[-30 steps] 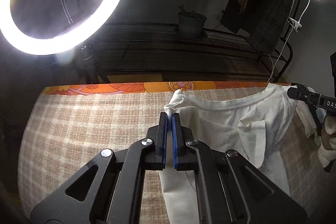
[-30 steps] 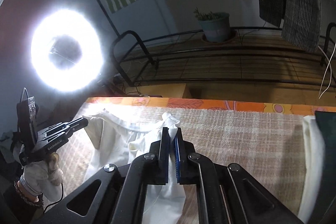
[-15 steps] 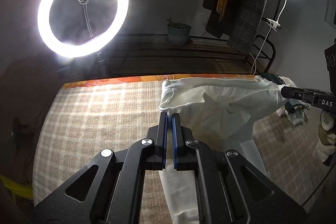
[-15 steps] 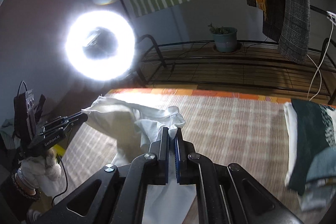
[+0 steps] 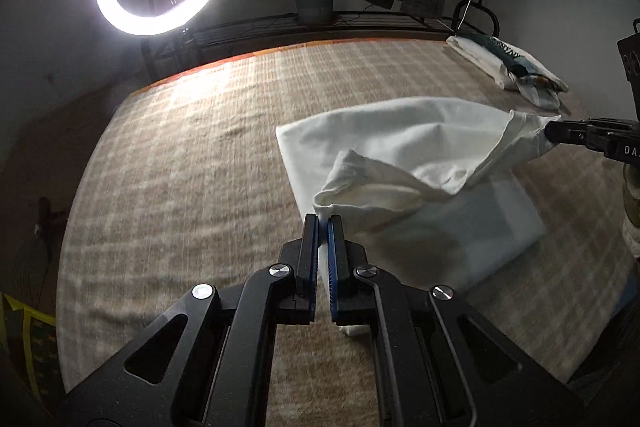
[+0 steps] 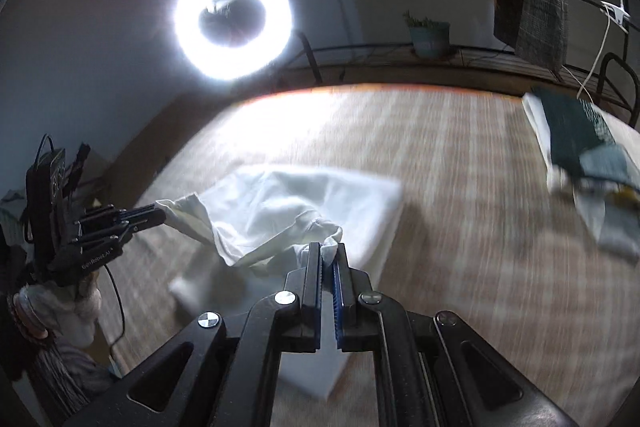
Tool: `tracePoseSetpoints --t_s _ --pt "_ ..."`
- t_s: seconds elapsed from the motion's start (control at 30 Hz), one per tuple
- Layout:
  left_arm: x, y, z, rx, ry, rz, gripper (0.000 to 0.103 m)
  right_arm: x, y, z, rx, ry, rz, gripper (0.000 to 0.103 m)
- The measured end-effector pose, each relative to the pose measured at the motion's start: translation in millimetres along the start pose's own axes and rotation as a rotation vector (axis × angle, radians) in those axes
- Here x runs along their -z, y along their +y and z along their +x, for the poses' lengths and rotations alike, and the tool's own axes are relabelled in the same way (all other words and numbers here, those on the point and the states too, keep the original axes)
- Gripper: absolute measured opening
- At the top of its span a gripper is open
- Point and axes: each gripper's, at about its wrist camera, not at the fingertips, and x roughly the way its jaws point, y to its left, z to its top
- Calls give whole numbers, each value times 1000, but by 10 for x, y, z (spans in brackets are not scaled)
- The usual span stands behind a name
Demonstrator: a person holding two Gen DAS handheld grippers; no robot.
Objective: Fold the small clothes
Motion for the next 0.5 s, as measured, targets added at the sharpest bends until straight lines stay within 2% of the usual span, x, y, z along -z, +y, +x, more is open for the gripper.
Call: tracePoseSetpoints --t_s 0.17,0.27,0.4,0.5 --pt "242 -12 -98 -29 12 43 2 386 77 -77 34 -1 -66 2" --pt "351 -21 -196 -34 19 108 2 502 130 -129 70 1 -128 2" --pt "496 -5 -350 -54 22 154 3 649 186 -277 63 27 -181 13" --pt "518 164 -417 -11 41 64 3 710 193 -402 32 16 -175 28"
